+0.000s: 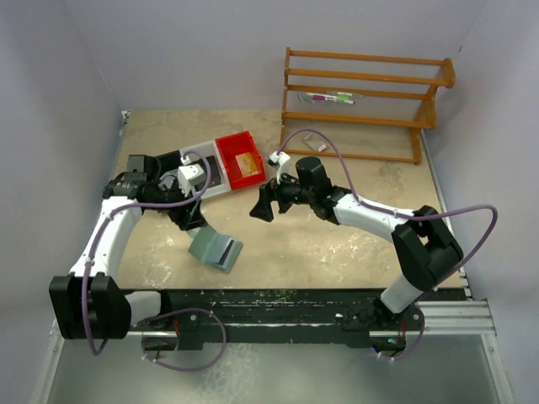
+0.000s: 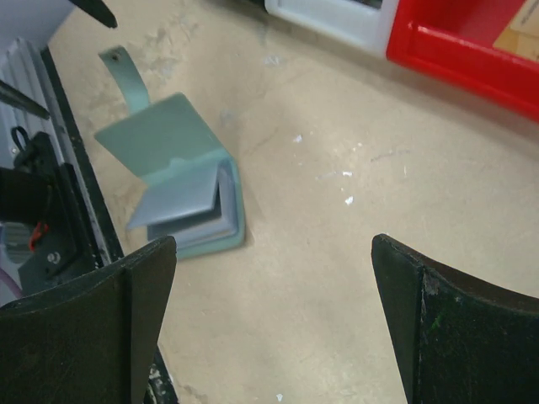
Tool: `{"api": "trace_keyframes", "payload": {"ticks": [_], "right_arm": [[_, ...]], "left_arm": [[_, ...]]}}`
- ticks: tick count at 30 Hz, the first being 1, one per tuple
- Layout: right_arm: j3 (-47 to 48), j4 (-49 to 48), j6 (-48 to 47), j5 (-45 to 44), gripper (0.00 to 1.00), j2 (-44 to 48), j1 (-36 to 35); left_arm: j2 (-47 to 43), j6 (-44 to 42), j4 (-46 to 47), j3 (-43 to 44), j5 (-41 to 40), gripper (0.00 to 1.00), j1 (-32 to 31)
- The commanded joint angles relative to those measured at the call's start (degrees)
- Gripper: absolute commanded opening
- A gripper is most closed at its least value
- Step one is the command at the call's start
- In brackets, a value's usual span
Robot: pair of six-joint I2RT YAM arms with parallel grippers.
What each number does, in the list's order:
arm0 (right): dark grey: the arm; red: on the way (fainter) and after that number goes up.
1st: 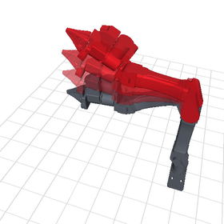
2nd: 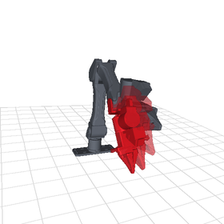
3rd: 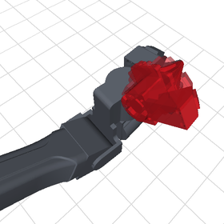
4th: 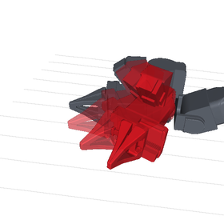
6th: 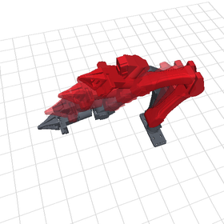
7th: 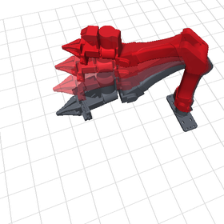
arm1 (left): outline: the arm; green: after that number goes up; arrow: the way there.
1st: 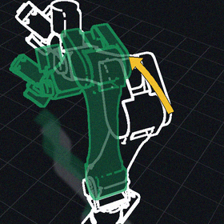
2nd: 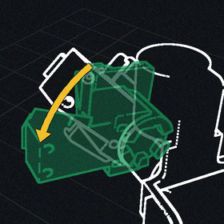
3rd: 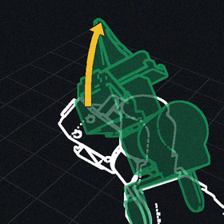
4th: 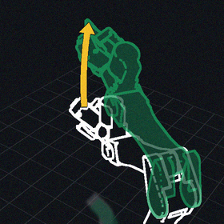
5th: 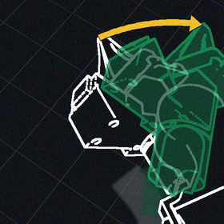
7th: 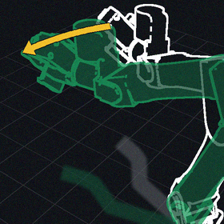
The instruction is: Take the credit cards out of the card holder
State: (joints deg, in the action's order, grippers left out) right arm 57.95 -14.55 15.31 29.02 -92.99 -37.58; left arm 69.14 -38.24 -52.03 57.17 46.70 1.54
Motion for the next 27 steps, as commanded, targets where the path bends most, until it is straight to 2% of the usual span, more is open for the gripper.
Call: {"api": "trace_keyframes", "payload": {"ticks": [1,5,10,17,18,22,27], "right_arm": [[-3.8,-8.95,-1.83,-1.91,0.99,4.2,-0.62],[-5.67,-10.0,-1.64,-3.08,0.99,5.22,-0.65],[-8.26,-12.13,-0.81,-4.04,0.98,7.89,-0.71],[-8.55,-11.75,0.24,-1.27,0.95,9.44,-0.65],[-8.63,-11.9,0.52,-0.86,0.94,9.41,-0.65],[-8.44,-12.16,0.95,2.21,0.94,8.63,-0.67],[-7.66,-11.14,1.16,10.99,1.0,5.87,-0.29]], "left_arm": [[4.22,1.74,0.12,1.4,-5.13,0.74,-2.29],[9.8,1.28,-1.21,1.45,-9.69,0.74,-5.28],[15.94,3.73,0.65,1.97,-14.13,0.61,-8.57],[15.8,5.15,2.74,1.75,-15.27,0.55,-9.62],[15.99,4.88,2.45,1.78,-14.96,0.5,-9.7],[18.3,2.59,-0.81,2.83,-12.66,0.19,-9.8],[20.16,1.08,-4.08,4.58,-8.44,0.02,-9.8]]}}
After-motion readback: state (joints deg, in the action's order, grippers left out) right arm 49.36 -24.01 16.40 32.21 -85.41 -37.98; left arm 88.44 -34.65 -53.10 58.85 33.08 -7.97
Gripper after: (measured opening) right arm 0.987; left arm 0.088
